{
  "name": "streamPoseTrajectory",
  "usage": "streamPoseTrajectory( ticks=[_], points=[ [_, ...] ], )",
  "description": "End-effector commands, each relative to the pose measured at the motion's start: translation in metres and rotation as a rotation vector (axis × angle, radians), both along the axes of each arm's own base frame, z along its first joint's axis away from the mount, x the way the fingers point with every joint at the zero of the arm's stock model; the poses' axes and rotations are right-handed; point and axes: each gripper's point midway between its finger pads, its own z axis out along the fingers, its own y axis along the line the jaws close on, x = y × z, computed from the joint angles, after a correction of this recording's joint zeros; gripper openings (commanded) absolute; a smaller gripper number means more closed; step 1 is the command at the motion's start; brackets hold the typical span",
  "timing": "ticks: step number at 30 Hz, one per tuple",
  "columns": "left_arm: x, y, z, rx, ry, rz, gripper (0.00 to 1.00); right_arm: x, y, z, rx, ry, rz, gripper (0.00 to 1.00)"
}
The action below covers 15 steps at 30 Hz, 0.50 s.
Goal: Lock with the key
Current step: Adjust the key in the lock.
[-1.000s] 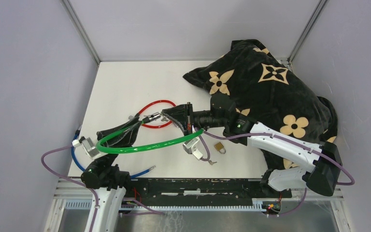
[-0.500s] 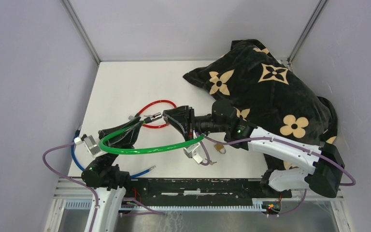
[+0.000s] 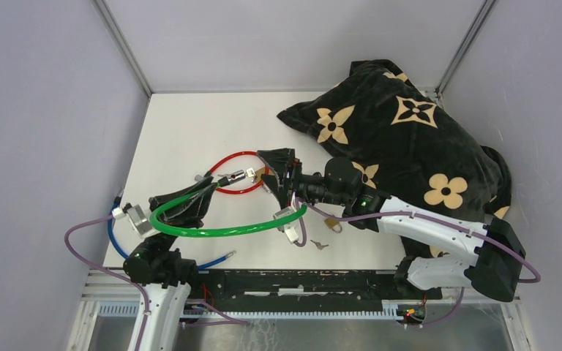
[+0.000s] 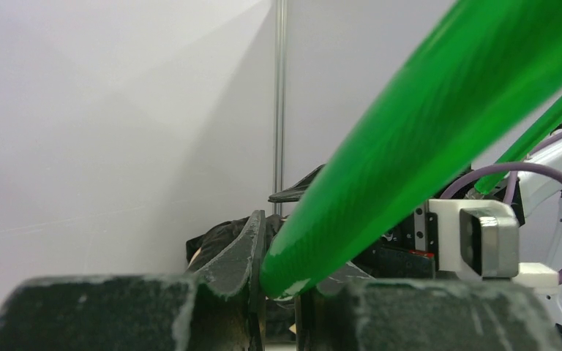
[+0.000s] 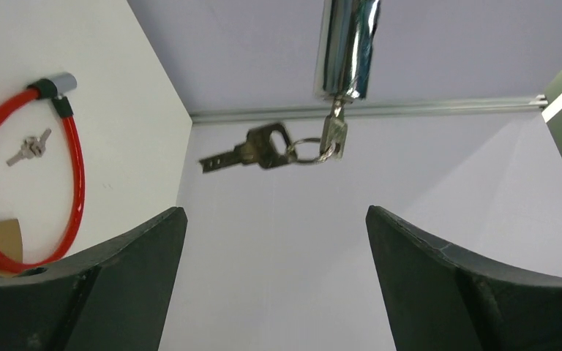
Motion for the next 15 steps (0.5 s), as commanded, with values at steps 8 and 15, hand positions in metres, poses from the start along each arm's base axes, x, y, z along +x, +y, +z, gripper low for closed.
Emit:
streamPoseTrajectory(
  ticks=[8, 15],
  points=[
    [-0.012, 0.005, 0.021, -0.054, -0.058, -0.003, 0.02, 0.045, -0.051, 0.002, -0.041, -0.109, -0.347, 0.98],
    [-0.012, 0.005, 0.021, -0.057, -0.052, -0.005, 0.02, 0.064, -0.067, -0.029, -0.218, -0.064, -0.476, 0.98]
  ],
)
